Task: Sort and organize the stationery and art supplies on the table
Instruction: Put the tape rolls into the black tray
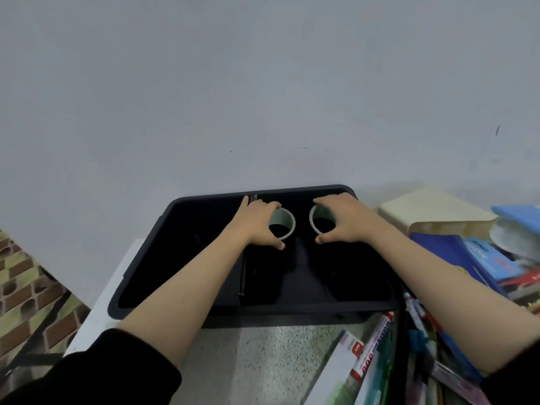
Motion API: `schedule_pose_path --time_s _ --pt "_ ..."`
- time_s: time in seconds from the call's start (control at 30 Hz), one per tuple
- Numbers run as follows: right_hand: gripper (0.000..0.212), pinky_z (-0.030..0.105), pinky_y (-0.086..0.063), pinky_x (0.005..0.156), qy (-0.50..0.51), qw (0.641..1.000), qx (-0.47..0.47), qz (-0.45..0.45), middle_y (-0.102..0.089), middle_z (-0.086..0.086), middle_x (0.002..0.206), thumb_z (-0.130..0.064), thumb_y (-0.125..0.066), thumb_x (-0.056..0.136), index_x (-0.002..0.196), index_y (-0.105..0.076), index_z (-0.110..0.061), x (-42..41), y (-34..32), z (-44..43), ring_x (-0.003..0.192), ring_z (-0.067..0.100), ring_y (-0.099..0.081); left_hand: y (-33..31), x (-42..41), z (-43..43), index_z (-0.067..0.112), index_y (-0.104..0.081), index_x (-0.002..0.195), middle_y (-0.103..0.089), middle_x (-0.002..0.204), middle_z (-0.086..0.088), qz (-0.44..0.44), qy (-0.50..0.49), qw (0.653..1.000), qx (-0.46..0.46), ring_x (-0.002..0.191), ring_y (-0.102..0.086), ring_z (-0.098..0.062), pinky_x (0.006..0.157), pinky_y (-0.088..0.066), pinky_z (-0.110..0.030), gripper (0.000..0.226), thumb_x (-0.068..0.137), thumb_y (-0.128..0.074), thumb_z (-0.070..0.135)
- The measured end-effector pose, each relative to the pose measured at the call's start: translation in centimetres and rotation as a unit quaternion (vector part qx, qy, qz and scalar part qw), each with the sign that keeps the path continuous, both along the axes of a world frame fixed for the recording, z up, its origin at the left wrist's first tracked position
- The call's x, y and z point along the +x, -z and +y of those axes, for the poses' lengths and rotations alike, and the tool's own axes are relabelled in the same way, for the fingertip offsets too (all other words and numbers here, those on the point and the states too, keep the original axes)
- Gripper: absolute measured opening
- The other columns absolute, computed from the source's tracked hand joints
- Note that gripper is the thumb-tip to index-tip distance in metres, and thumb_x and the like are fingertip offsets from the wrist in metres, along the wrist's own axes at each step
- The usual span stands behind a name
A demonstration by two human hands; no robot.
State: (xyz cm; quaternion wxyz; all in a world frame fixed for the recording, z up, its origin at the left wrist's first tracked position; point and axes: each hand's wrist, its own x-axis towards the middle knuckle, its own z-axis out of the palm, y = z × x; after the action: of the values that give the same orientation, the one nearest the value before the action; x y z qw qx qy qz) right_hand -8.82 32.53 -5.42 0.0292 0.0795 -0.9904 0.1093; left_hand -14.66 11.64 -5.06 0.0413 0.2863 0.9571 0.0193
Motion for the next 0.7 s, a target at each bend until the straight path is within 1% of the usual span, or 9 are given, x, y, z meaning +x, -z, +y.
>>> schedule_pose_path --time_s 0.13,0.2,0.27,0.33,0.43,0.5,0.6,0.7 --pt "0.097 0.038 -0.033 0.108 0.001 1.0 0.002 -0.015 -0.04 -0.001 0.147 -0.051 -0.077 0.065 0.145 -0.033 -0.02 -0.68 0.17 0.1 0.133 0.023 -0.035 -0.19 -0.66 0.18 0.021 -0.024 0.147 -0.036 0.149 -0.007 -0.013 0.007 0.999 -0.048 0.143 -0.018 -0.026 0.115 0.003 -0.051 0.094 0.072 -0.07 0.054" --pt "0.097 0.037 -0.031 0.11 -0.002 0.999 0.024 -0.021 -0.035 0.0 0.151 -0.051 -0.075 0.068 0.147 -0.029 -0.02 -0.74 0.24 0.06 0.136 0.023 -0.032 -0.23 -0.82 0.24 0.02 -0.028 0.147 -0.036 0.149 -0.006 -0.015 0.015 0.997 -0.077 0.144 -0.015 -0.026 0.114 0.001 -0.052 0.086 0.077 -0.067 0.052" --pt "0.099 0.035 -0.027 0.112 -0.004 0.999 0.039 -0.034 -0.027 0.001 0.154 -0.052 -0.073 0.07 0.149 -0.024 -0.02 -0.84 0.3 0.03 0.139 0.022 -0.027 -0.02 -0.95 0.24 0.021 -0.028 0.147 -0.037 0.148 -0.007 -0.017 0.019 0.997 -0.076 0.143 -0.017 -0.027 0.114 -0.002 -0.052 0.084 0.079 -0.067 0.048" --pt "0.099 0.034 -0.026 0.113 -0.003 0.998 0.027 -0.053 -0.024 0.002 0.156 -0.047 -0.074 0.07 0.15 -0.021 -0.021 -0.91 0.18 0.07 0.141 0.021 -0.025 0.2 -1.0 0.16 0.023 -0.019 0.15 -0.034 0.15 -0.008 -0.024 0.013 0.998 -0.055 0.143 -0.017 -0.026 0.115 -0.002 -0.052 0.09 0.078 -0.069 0.044" --pt "0.096 0.032 -0.03 0.11 0.007 0.997 0.002 -0.076 -0.033 0.001 0.152 -0.035 -0.074 0.072 0.15 -0.021 -0.022 -0.81 -0.31 0.12 0.139 0.02 -0.031 0.16 -1.02 0.08 0.025 -0.016 0.15 -0.03 0.151 -0.01 -0.032 0.005 0.999 -0.043 0.144 -0.016 -0.024 0.114 0.0 -0.052 0.092 0.077 -0.07 0.041" --pt "0.089 0.031 -0.034 0.106 0.015 0.997 0.02 -0.079 -0.039 0.0 0.148 -0.032 -0.07 0.075 0.15 -0.023 -0.023 -0.58 -0.38 -0.05 0.135 0.021 -0.038 0.03 -0.91 0.12 0.025 -0.018 0.149 -0.033 0.15 -0.009 -0.034 0.001 0.999 -0.039 0.142 -0.02 -0.024 0.114 0.0 -0.053 0.089 0.078 -0.07 0.039" --pt "0.069 0.03 -0.041 0.096 0.023 0.997 0.065 -0.046 -0.054 0.0 0.135 -0.03 -0.063 0.08 0.144 -0.036 -0.027 -0.29 -0.12 -0.47 0.121 0.024 -0.051 -0.14 -0.56 0.14 0.025 -0.023 0.148 -0.038 0.147 -0.003 -0.029 -0.004 0.999 -0.023 0.139 -0.027 -0.023 0.113 0.002 -0.055 0.086 0.078 -0.07 0.036" --pt "0.052 0.029 -0.039 0.094 0.022 0.996 0.082 -0.015 -0.059 -0.002 0.129 -0.03 -0.061 0.084 0.135 -0.049 -0.029 -0.15 0.04 -0.81 0.117 0.022 -0.053 -0.26 -0.26 0.21 0.024 -0.023 0.148 -0.04 0.146 -0.003 -0.025 -0.01 0.999 -0.025 0.139 -0.027 -0.024 0.113 0.003 -0.056 0.083 0.079 -0.069 0.036"
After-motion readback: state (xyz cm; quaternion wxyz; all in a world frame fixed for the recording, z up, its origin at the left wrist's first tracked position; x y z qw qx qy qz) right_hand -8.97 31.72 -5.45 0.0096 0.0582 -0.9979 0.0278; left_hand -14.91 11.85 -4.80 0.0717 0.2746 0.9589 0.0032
